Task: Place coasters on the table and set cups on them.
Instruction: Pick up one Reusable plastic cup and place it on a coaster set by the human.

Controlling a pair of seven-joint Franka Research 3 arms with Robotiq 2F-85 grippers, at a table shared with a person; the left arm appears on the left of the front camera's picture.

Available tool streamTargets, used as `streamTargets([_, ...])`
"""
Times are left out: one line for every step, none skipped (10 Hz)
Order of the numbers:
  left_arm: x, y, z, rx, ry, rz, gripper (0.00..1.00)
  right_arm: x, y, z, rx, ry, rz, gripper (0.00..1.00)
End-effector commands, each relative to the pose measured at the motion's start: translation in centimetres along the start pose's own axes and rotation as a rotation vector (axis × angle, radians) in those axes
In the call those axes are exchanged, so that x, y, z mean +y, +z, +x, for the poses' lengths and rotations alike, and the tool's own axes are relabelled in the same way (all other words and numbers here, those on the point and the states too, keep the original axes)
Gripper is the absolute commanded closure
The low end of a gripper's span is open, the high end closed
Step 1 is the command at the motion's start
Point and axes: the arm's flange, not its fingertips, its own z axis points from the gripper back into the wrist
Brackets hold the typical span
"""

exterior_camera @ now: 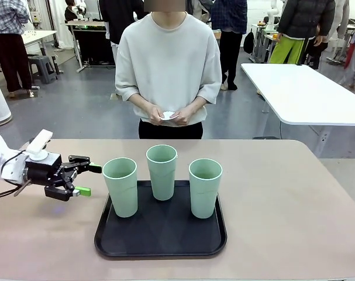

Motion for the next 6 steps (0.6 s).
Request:
streamTargets([-0.23, -1.31, -2.94, -0.01, -0.053, 0.002, 0.0, -0.15, -0.04, 0.12, -0.01, 0.003, 0.018, 0.0])
streamTargets([0.02, -1.45, -2.98, 0.009, -0.029, 0.015, 0.0, -0.15, -0.04, 0.12, -0.01, 0.003, 0.018, 0.0])
streamTargets([0.08, -1.39, -2.89, 0.04, 0.013, 0.031, 0.0, -0.15, -0.04, 0.12, -0.01, 0.003, 0.018, 0.0])
streamTargets([0.0, -1.36, -2.74, 0.058, 0.036, 0.041, 0.0, -0.15, -0.04, 0.12, -0.01, 0.003, 0.018, 0.0])
streamTargets([0.07, -1.31, -2.74, 0.058, 0.043, 0.038, 0.0, -0.15, -0.04, 0.12, -0.01, 0.003, 0.018, 0.0])
streamTargets([0.14, -1.38, -2.85, 0.057, 0.042, 0.03, 0.0, -0.15, -0.04, 0.12, -0.01, 0.003, 0.018, 0.0])
